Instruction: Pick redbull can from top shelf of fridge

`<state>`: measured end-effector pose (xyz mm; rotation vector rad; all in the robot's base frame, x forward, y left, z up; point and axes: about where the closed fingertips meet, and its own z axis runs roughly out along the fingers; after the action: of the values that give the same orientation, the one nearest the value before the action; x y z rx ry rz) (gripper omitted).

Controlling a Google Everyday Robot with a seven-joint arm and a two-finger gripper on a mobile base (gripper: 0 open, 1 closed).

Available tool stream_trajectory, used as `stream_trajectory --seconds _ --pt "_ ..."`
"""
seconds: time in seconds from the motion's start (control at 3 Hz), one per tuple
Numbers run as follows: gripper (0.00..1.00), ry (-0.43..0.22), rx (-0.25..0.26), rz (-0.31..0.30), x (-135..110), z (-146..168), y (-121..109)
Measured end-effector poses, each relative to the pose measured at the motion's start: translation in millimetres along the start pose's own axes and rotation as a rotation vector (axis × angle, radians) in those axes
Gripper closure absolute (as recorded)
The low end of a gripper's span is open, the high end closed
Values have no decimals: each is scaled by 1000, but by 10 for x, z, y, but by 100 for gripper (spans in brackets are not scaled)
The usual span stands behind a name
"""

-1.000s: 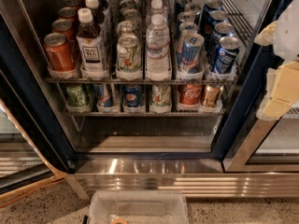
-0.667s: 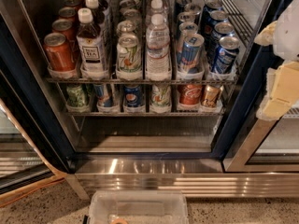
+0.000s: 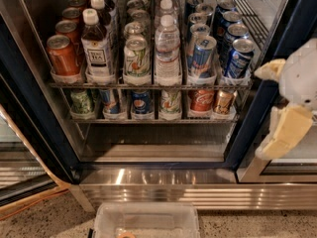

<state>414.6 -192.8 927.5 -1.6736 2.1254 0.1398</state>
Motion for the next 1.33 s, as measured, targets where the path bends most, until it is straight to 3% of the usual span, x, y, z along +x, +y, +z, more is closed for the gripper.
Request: stream_trajectory --seconds 0.33,0.67,1.0,1.33 --pt "0 -161 7 -26 -211 329 278" --pt "0 -304 68 -38 -524 559 391" --pt "0 -397 190 -9 -748 598 267" --pt "0 -416 268 10 -798 532 75"
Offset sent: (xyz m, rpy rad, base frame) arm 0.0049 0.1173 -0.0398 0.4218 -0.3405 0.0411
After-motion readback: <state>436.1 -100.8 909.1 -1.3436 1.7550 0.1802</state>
